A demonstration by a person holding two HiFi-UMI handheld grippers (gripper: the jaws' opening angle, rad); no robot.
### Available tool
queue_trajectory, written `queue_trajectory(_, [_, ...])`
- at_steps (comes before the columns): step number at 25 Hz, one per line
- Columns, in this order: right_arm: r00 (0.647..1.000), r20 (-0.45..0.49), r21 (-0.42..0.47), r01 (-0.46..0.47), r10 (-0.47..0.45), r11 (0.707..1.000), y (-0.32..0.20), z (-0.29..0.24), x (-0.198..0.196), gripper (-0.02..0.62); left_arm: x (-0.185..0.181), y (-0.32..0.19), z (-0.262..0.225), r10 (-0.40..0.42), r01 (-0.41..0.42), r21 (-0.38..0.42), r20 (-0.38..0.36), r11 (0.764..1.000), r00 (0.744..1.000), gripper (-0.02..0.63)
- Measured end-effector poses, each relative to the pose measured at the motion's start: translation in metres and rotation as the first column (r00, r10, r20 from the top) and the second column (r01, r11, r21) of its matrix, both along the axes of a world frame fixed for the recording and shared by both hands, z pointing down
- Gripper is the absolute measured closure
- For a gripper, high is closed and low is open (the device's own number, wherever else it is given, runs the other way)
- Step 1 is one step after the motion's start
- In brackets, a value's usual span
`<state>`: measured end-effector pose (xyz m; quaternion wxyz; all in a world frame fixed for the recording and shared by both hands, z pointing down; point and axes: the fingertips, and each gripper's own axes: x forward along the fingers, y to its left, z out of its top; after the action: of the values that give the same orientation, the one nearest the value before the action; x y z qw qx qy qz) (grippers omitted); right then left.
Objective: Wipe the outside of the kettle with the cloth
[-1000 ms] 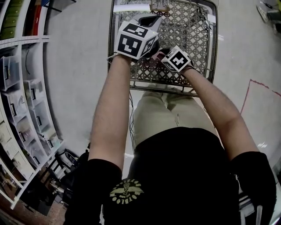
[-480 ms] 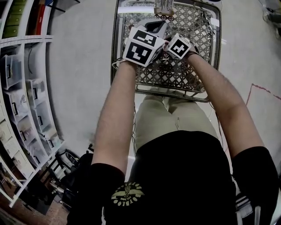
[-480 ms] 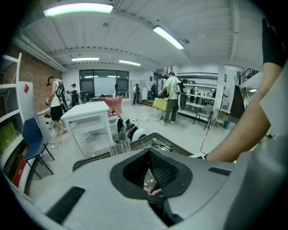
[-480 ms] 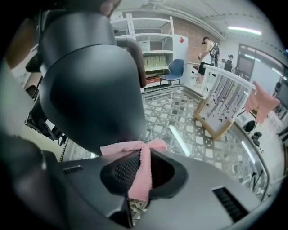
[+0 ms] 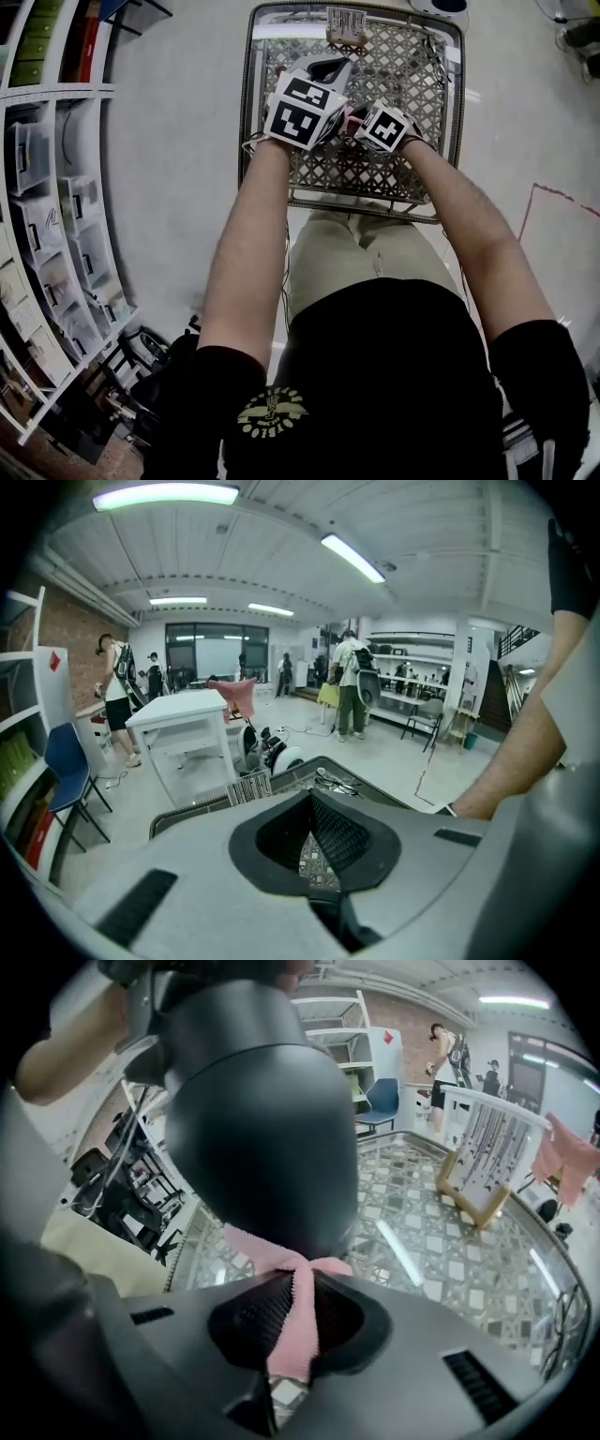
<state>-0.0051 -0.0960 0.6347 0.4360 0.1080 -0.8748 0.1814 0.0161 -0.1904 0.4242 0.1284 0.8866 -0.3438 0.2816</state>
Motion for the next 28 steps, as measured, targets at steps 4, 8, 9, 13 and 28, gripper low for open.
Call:
queue_trajectory(4, [0.999,0.041,-0.039,0.005,-0.003,0.999,0.044,-0.018,-0.001,0.552,0.002,0.006,-0.002,0.005,-0.005,-0.008,0.002,1.000,1.000,0.600])
queue_trajectory(8, [0.997,-0.008,-0.042,-0.077,0.077,0.996,0.057,-0.023,0.030,0.552,0.003,0.011,-0.006,0.016,-0.016,-0.006,0.010,1.000,1.000,0.600])
queue_trajectory(9, [0.994,-0.017,-0.043,-0.111,0.110,0.993,0.055,-0.022,0.038,0.552,0.001,0.009,-0.005,0.018,-0.018,-0.003,0.016,1.000,1.000,0.600])
queue_trajectory(13, [0.971,-0.052,-0.034,-0.235,0.233,0.971,0.044,-0.022,0.078,0.552,-0.001,0.005,-0.002,0.023,-0.023,-0.001,0.029,1.000,0.999,0.600])
queue_trajectory(28, [0.892,-0.174,0.013,-0.421,0.417,0.907,0.046,-0.022,0.176,0.373,-0.001,0.007,-0.001,0.019,-0.019,-0.005,-0.004,1.000,1.000,0.600])
